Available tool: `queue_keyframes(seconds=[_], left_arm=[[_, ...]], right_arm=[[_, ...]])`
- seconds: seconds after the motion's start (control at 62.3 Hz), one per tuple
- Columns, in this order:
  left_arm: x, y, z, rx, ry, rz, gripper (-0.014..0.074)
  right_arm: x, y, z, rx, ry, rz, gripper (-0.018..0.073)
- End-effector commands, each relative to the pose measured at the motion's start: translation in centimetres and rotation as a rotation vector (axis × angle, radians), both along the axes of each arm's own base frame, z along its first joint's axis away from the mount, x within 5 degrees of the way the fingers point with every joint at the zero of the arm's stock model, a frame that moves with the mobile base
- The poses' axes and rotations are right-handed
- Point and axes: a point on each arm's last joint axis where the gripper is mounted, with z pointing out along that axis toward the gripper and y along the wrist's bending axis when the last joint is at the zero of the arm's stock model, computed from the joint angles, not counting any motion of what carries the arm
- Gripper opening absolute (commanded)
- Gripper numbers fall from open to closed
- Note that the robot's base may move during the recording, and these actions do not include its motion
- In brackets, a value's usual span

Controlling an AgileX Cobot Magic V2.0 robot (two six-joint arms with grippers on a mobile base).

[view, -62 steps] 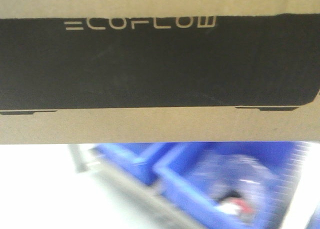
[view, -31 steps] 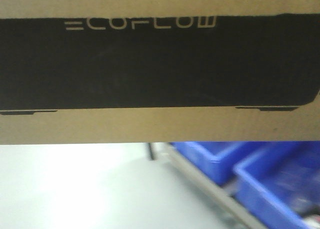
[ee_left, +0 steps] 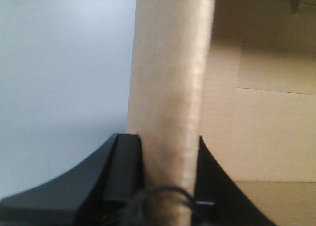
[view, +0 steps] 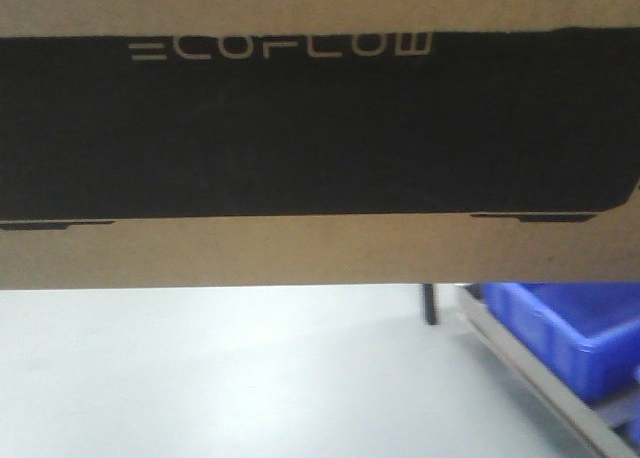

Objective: Grab box from left shelf to table start
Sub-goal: 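Hold the box with both grippers while backing away from the shelf, then hold the box with both grippers while driving across the floor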

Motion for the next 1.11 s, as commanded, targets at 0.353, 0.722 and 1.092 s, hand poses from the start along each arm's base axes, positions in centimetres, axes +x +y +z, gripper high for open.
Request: queue_keyframes(seconds=[0.353,0.722,1.092], left_arm=[[-0.41,0.01,2.05,-0.069,-0.152,0.009,-0.002],[-0.41,0.01,2.05,-0.069,-0.152,0.009,-0.002],[-0.41,0.01,2.05,-0.069,-0.152,0.009,-0.002]], right_arm=[[0.22,-0.57,1.51,-0.041,-0.139,-0.042,0.0054],[0.22,-0.57,1.51,-0.041,-0.139,-0.042,0.0054],[0.22,-0.57,1.51,-0.041,-0.139,-0.042,0.0054]])
